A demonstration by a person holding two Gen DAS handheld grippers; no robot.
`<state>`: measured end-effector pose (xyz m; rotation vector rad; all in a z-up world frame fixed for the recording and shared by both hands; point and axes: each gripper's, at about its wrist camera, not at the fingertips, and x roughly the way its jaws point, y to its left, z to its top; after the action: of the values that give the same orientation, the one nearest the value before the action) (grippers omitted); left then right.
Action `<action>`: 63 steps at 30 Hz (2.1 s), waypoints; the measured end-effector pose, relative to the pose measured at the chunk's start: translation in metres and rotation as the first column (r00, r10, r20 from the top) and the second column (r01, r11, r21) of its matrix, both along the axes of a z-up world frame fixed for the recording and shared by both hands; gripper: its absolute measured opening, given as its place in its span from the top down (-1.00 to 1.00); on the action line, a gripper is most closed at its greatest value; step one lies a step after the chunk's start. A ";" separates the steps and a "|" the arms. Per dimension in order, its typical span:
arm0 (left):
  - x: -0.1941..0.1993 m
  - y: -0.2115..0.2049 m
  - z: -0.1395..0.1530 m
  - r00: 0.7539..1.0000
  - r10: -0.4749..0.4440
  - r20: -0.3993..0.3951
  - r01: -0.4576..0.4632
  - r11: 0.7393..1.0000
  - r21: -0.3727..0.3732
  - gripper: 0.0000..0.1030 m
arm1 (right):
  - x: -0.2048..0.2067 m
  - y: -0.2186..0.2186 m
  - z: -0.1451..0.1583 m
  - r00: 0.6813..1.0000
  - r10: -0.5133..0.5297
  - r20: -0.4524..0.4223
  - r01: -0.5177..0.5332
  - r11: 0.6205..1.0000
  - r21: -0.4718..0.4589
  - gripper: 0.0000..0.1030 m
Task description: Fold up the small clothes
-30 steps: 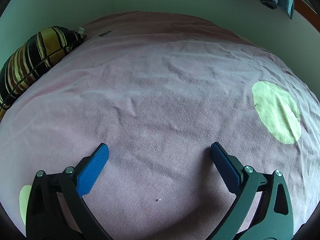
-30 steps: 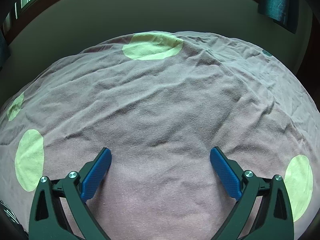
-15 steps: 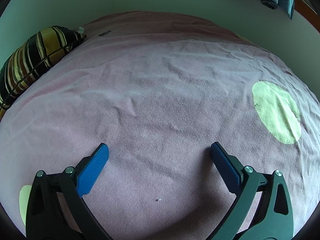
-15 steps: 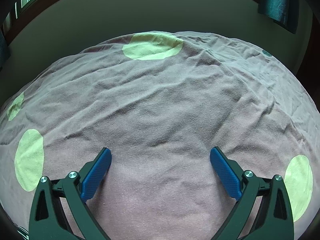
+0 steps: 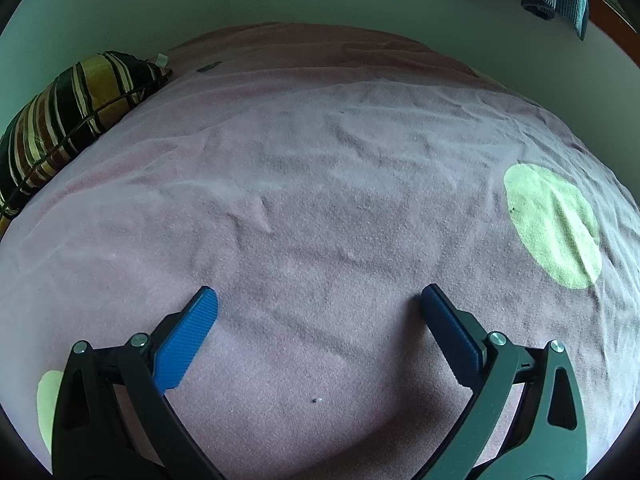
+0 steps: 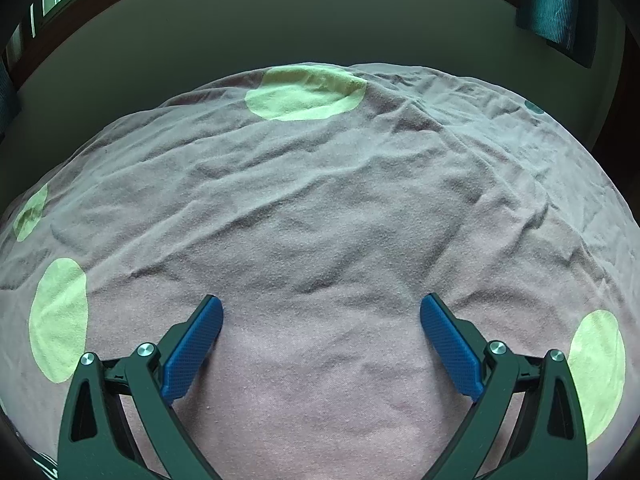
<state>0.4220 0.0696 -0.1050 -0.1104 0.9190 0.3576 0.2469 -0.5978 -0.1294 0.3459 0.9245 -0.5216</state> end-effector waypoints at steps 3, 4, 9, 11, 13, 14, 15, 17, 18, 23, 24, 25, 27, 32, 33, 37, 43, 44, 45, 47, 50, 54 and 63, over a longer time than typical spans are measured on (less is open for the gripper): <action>0.001 -0.001 -0.002 1.000 -0.001 0.001 0.001 1.000 0.000 -0.96 | 0.004 -0.002 0.003 1.000 0.005 -0.003 -0.005 1.000 -0.004 -0.92; 0.001 -0.002 -0.003 1.000 -0.001 0.000 0.001 1.000 0.000 -0.96 | 0.002 -0.001 0.004 1.000 0.004 -0.003 -0.004 1.000 -0.004 -0.92; 0.000 0.000 -0.004 1.000 -0.001 0.004 0.001 1.000 -0.003 -0.96 | 0.003 -0.001 0.002 1.000 0.005 -0.001 -0.005 1.000 -0.005 -0.92; -0.001 0.000 -0.006 1.000 0.000 0.002 0.000 1.000 0.001 -0.96 | 0.002 -0.001 0.002 1.000 0.003 0.007 -0.003 1.000 -0.006 -0.92; -0.001 0.000 -0.006 1.000 -0.001 0.005 0.001 1.000 -0.001 -0.96 | 0.003 -0.002 0.003 1.000 0.006 0.002 -0.006 1.000 -0.004 -0.92; -0.001 -0.001 -0.005 1.000 -0.001 0.005 0.001 1.000 -0.007 -0.96 | 0.003 -0.001 0.001 1.000 0.005 0.003 -0.005 1.000 -0.007 -0.92; 0.000 -0.003 -0.004 1.000 -0.001 0.002 0.001 1.000 -0.006 -0.96 | 0.003 -0.001 0.001 1.000 0.005 0.003 -0.005 1.000 -0.005 -0.92; 0.000 0.001 -0.004 1.000 -0.001 0.002 0.001 1.000 0.001 -0.96 | 0.001 -0.001 0.002 1.000 0.005 0.006 -0.005 1.000 -0.004 -0.92; 0.000 0.001 -0.002 1.000 -0.001 0.004 0.001 1.000 -0.003 -0.96 | 0.003 -0.001 0.002 1.000 0.006 0.004 -0.006 1.000 -0.006 -0.91; 0.000 0.001 -0.003 1.000 -0.001 0.006 0.001 1.000 -0.006 -0.96 | 0.002 0.000 0.001 1.000 0.007 0.004 -0.007 1.000 -0.006 -0.92; 0.001 0.000 -0.002 1.000 -0.001 0.004 0.001 1.000 -0.007 -0.96 | 0.002 0.000 0.002 1.000 0.007 0.003 -0.007 1.000 -0.008 -0.92; 0.000 0.000 -0.002 1.000 -0.001 0.003 0.001 1.000 -0.002 -0.96 | 0.001 0.000 0.002 1.000 0.007 0.002 -0.007 1.000 -0.006 -0.92; 0.000 0.001 -0.002 1.000 -0.001 0.003 0.001 1.000 -0.003 -0.96 | 0.001 0.000 0.002 1.000 0.007 0.004 -0.007 1.000 -0.004 -0.92; -0.002 0.002 -0.004 1.000 -0.001 0.005 0.001 1.000 -0.006 -0.96 | 0.001 0.000 0.001 1.000 0.008 0.004 -0.008 1.000 -0.004 -0.92; -0.002 0.001 -0.004 1.000 -0.001 0.005 0.001 1.000 -0.006 -0.96 | 0.000 0.000 0.001 1.000 0.008 0.005 -0.008 1.000 -0.005 -0.92; -0.002 0.001 -0.005 1.000 -0.001 0.004 0.001 1.000 -0.006 -0.96 | 0.001 -0.001 0.001 1.000 0.009 0.004 -0.009 1.000 -0.004 -0.92; -0.001 0.002 -0.005 1.000 -0.001 0.002 0.001 1.000 -0.006 -0.96 | 0.000 -0.001 0.002 1.000 0.010 0.003 -0.010 1.000 -0.002 -0.92; -0.002 0.001 -0.004 1.000 -0.001 0.005 0.001 1.000 -0.006 -0.96 | -0.001 0.000 0.002 1.000 0.010 0.002 -0.010 1.000 -0.002 -0.92; -0.001 0.001 -0.004 1.000 -0.001 0.004 0.001 1.000 -0.006 -0.96 | 0.000 0.000 0.001 1.000 0.009 0.003 -0.008 1.000 -0.005 -0.92; -0.002 0.001 -0.004 1.000 -0.001 0.006 0.001 1.000 -0.004 -0.96 | 0.001 -0.001 0.002 1.000 0.009 0.005 -0.009 1.000 -0.005 -0.92; -0.002 0.002 -0.006 1.000 -0.001 0.006 0.001 1.000 -0.006 -0.96 | 0.000 0.000 0.002 1.000 0.010 0.003 -0.010 1.000 -0.004 -0.91; -0.001 0.002 -0.005 1.000 -0.001 0.007 0.001 1.000 -0.006 -0.96 | 0.001 -0.001 0.003 1.000 0.012 0.003 -0.012 1.000 -0.004 -0.91; -0.003 0.001 -0.010 1.000 -0.001 0.011 0.001 1.000 -0.006 -0.96 | -0.001 0.000 0.002 1.000 0.013 0.008 -0.013 1.000 -0.007 -0.92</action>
<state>0.4188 0.0710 -0.1154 -0.1169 0.9096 0.3529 0.2462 -0.5979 -0.1274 0.3353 0.9165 -0.5111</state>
